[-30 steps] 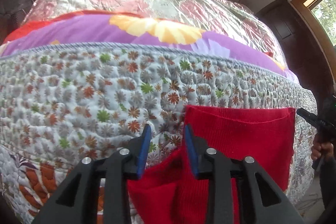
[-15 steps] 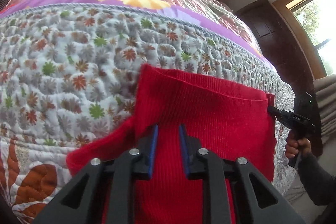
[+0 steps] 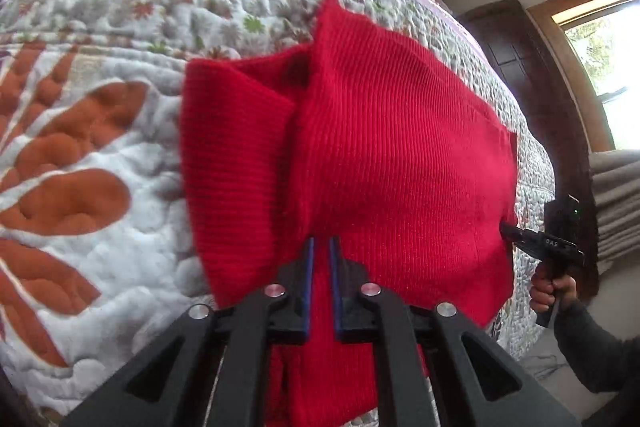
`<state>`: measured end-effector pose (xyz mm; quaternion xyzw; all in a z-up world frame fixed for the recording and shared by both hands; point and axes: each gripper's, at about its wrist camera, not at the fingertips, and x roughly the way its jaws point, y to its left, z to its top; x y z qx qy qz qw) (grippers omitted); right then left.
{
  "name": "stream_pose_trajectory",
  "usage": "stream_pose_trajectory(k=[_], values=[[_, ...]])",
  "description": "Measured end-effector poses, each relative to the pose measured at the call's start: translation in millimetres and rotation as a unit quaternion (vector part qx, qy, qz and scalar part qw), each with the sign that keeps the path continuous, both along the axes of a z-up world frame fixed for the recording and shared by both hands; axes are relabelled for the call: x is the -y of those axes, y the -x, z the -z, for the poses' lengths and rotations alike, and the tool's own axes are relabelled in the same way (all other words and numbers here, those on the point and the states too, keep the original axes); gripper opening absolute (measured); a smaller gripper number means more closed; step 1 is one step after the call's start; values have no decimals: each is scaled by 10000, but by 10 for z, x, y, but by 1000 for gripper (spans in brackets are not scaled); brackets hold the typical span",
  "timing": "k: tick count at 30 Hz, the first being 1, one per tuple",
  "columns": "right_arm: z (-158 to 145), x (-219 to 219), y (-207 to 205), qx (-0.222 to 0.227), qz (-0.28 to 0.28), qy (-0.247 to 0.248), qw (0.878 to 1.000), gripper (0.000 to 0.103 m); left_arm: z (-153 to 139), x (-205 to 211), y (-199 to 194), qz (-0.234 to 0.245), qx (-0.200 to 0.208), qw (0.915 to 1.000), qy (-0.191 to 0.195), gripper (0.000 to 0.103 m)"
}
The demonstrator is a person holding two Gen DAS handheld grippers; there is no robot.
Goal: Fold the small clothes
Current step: 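Lay the folded sweater down and open both grippers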
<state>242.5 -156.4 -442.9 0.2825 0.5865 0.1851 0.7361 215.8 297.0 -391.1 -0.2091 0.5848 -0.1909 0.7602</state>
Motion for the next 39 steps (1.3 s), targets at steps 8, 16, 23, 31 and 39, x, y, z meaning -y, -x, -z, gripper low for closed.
stream_pose_trajectory(k=[8, 16, 23, 31, 39], values=[[-27, -315, 317, -173, -497, -214, 9984, 9, -106, 334, 538, 730, -134, 9970, 223, 10], [160, -25, 190, -395, -126, -112, 9991, 5, 138, 311, 721, 506, -387, 9979, -127, 4], [91, -240, 340, -304, -330, -261, 9987, 8, 41, 629, 921, 653, -76, 9973, 329, 12], [-48, -160, 375, -210, 36, 460, 9987, 7, 266, 461, 945, 202, -373, 9984, 365, 8], [-321, -1672, 421, 679, -1071, 303, 9915, 9, 38, 386, 855, 80, -174, 9959, 883, 32]])
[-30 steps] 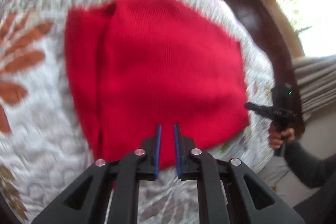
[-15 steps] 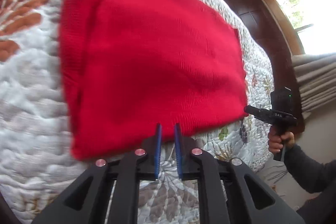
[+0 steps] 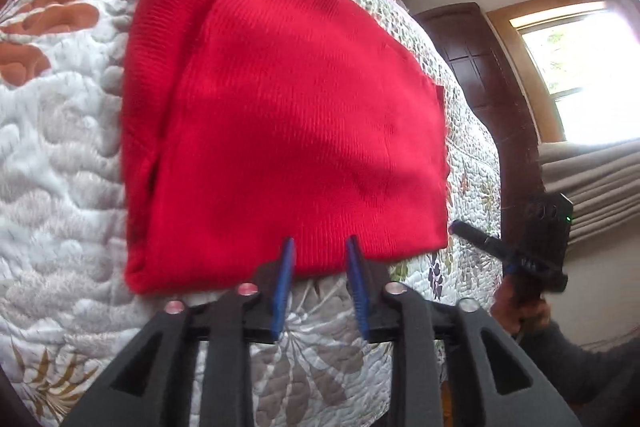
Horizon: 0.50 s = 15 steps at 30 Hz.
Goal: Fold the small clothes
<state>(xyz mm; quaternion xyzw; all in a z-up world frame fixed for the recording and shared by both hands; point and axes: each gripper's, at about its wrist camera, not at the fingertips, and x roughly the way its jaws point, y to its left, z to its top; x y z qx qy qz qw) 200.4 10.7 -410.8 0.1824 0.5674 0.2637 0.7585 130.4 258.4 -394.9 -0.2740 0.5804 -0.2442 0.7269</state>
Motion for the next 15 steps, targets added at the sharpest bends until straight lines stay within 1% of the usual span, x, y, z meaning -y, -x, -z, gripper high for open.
stream_pose_trajectory(k=[1, 3, 4, 5, 6, 7, 8, 9, 11, 12, 13, 14, 15], values=[[119, -212, -7, -63, -154, -15, 9999, 9, 66, -8, -8, 4, -90, 9999, -46, 32], [371, -491, -1, -319, -429, -27, 9986, 10, 197, -19, -12, 32, -296, 9994, -150, 33], [464, -599, 9, -407, -554, 83, 9976, 10, 225, -41, 0, 49, -351, 9994, -52, 33], [594, -673, 41, -555, -716, 284, 9955, 8, 213, -61, 18, 65, -367, 9993, 33, 36], [667, -713, 55, -666, -808, 404, 9937, 7, 184, -87, 24, 67, -381, 9992, 108, 41], [668, -700, 103, -661, -834, 457, 9933, 7, 122, -143, 20, 38, -370, 9991, 194, 45], [608, -688, 130, -650, -846, 474, 9932, 9, 58, -193, -1, 4, -318, 9992, 241, 55], [492, -678, 150, -547, -855, 536, 9934, 13, -10, -232, -51, -44, -240, 9994, 253, 66], [256, -727, 214, -203, -910, 741, 9929, 14, -149, -482, -212, -235, -74, 9995, 172, 76], [115, -821, 243, 33, -964, 916, 9911, 21, -182, -579, -289, -288, -31, 9995, 145, 78], [-1, -949, 262, 315, -1033, 1210, 9868, 34, -200, -718, -457, -328, 0, 9994, 53, 78], [-53, -1076, 277, 541, -1127, 1464, 9813, 40, -196, -802, -562, -334, -5, 9994, -35, 79], [-120, -1255, 330, 880, -1307, 1904, 9690, 45, -182, -900, -741, -325, -41, 9994, -106, 79]])
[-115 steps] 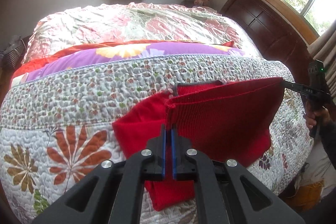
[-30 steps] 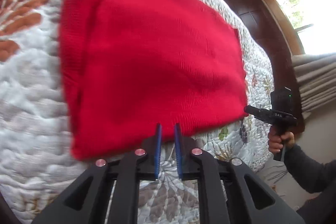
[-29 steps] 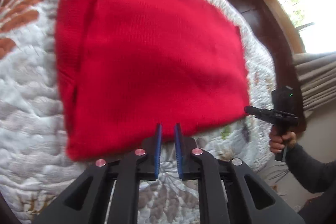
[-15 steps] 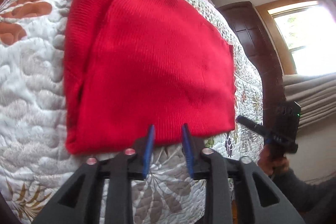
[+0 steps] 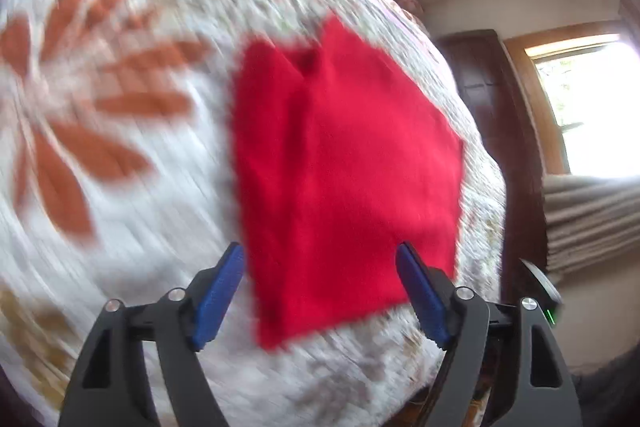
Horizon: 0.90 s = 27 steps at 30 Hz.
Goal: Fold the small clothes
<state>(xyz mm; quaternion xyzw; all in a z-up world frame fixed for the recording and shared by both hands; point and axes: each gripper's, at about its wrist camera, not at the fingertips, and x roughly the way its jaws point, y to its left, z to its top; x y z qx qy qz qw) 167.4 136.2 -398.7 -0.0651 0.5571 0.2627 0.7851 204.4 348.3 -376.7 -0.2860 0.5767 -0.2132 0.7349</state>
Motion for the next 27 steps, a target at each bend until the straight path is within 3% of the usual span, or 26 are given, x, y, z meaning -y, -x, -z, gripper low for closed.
stream_pose_trajectory(k=[2, 8, 13, 22, 25, 26, 27], values=[[-40, -312, 104, 612, -433, 642, 9951, 48, 69, -127, -277, 27, -111, 9998, 151, 81], [278, -1051, 374, 1496, -1314, 1756, 9641, 46, 367, -239, -842, 255, -417, 9969, 619, 82], [526, -1342, 412, 1713, -1416, 2170, 9505, 47, 482, -218, -1049, 455, -392, 9919, 1115, 88], [704, -1550, 253, 2041, -1232, 2327, 9429, 46, 513, 214, -1378, 1032, -470, 9829, 1449, 87], [716, -1630, 172, 2111, -1122, 2339, 9424, 46, 536, 316, -1441, 1126, -538, 9829, 1356, 76], [716, -1649, 151, 2121, -1078, 2328, 9430, 46, 529, 298, -1428, 1142, -576, 9832, 1304, 68], [709, -1660, 139, 2134, -1040, 2311, 9435, 45, 535, 298, -1438, 1170, -609, 9831, 1272, 52]])
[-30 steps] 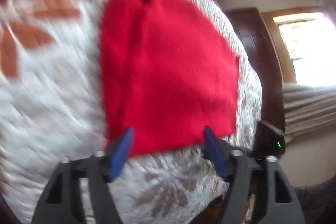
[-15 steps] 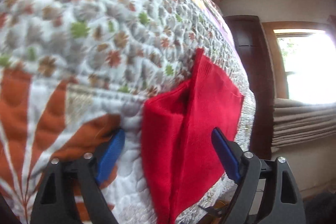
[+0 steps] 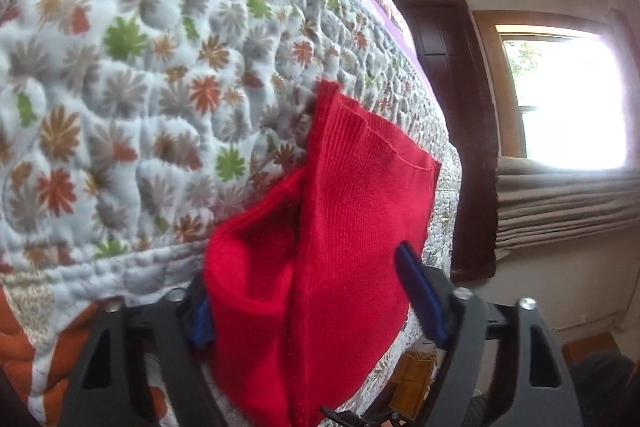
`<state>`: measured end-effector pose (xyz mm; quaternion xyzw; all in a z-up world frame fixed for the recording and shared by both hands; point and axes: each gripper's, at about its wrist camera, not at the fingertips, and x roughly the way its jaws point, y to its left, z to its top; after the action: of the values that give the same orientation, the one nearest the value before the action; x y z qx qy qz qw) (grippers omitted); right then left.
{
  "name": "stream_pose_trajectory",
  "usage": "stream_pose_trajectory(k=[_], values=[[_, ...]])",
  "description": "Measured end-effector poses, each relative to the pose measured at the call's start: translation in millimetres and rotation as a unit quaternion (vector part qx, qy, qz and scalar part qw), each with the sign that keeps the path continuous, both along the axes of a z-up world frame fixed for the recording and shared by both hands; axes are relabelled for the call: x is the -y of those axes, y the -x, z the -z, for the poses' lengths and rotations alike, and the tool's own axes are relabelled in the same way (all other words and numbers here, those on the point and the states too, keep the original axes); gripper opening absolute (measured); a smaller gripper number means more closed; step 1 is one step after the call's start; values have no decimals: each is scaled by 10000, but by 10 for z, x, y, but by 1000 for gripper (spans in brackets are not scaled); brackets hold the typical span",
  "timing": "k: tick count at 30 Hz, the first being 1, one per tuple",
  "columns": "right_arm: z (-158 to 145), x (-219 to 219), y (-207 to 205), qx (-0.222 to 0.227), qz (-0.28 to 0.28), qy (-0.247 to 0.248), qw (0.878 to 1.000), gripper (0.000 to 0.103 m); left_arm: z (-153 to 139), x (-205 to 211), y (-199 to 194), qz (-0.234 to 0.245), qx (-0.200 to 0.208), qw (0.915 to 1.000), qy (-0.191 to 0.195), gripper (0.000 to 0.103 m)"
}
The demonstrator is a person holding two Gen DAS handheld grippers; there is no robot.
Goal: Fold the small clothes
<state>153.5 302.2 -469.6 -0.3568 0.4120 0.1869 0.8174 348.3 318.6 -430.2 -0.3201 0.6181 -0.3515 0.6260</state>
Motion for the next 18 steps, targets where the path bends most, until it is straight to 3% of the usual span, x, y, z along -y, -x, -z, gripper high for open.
stream_pose_trajectory(k=[2, 6, 8, 15, 18], values=[[-5, -30, -38, 33, 56, -34, 10000, 45, 46, -10, -30, 78, -91, 9999, -116, 39], [-40, -28, -101, -52, 202, -124, 9997, 45, 79, -10, -34, 82, -209, 9996, -194, 35], [-66, -6, -166, -170, 328, -232, 9990, 43, 93, 25, -26, 60, -274, 9990, -346, 24], [-204, 62, -393, -571, 633, -575, 9947, 14, 75, 127, 6, 34, -457, 9978, -484, 17], [-311, 118, -431, -622, 814, -761, 9918, 10, 1, 170, -1, 20, -465, 9972, -584, 17]])
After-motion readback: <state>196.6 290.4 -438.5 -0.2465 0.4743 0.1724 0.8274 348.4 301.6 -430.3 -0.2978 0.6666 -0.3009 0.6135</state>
